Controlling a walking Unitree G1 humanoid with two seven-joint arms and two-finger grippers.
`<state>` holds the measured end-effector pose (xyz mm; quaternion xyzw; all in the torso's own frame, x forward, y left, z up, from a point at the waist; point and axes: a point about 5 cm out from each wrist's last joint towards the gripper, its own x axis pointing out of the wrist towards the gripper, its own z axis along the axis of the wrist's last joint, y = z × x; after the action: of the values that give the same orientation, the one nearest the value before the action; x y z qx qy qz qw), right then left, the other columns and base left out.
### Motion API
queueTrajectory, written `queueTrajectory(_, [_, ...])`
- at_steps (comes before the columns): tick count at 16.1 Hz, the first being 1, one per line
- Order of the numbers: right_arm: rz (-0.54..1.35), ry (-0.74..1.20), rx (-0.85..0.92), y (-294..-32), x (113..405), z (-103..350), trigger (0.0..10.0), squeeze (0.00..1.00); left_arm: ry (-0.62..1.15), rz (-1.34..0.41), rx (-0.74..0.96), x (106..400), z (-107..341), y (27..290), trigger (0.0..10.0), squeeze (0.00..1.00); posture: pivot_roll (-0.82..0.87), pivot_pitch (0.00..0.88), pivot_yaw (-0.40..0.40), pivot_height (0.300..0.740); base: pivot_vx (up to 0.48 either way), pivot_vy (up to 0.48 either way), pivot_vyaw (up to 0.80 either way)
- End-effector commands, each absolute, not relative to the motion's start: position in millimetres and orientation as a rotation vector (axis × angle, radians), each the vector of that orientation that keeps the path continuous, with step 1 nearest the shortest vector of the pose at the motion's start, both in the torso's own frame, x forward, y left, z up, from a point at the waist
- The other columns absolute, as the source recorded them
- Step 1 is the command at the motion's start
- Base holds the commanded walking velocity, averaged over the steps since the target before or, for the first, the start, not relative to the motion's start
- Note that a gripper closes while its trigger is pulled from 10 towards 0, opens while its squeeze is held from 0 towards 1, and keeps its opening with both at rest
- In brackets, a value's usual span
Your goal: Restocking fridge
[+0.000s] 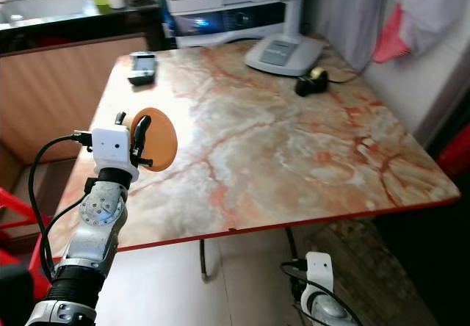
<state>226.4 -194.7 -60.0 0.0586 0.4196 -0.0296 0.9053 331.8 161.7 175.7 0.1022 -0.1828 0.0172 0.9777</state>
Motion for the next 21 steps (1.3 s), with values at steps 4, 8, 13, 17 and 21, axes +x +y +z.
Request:
queueTrajectory(4, [-0.072, 0.876, 0.142, -189.5, 226.9, -60.7, 10.0, 0.0, -0.37, 0.026, 0.209, 332.0, 178.0, 165.3, 10.0, 0.0, 0.02, 0.0, 0.084, 0.74, 0.0, 0.0, -0.79])
queueTrajectory(8, [-0.082, 0.884, 0.146, -189.8, 225.1, -61.9, 10.0, 0.0, -0.357, -0.026, 0.193, 331.3, 175.4, 160.7, 10.0, 0.0, 0.01, 0.0, 0.088, 0.74, 0.0, 0.0, -0.79])
queueTrajectory(13, [-0.091, 0.886, 0.155, -190.8, 222.7, -63.2, 10.0, 0.0, -0.353, -0.034, 0.218, 329.7, 172.9, 160.0, 10.0, 0.0, 0.0, 0.0, 0.084, 0.74, 0.0, -0.088, -0.79])
queueTrajectory(17, [-0.082, 0.886, 0.154, -190.9, 222.6, -63.2, 10.0, 0.0, -0.356, -0.03, 0.198, 330.1, 173.7, 162.3, 10.0, 0.0, 0.0, 0.0, 0.082, 0.74, 0.0, -0.114, -0.79])
queueTrajectory(21, [-0.068, 0.891, 0.136, -191.5, 223.8, -62.4, 10.0, 0.0, -0.354, -0.036, 0.203, 329.0, 172.8, 161.2, 10.0, 0.0, 0.0, 0.0, 0.079, 0.74, 0.0, 0.0, -0.79])
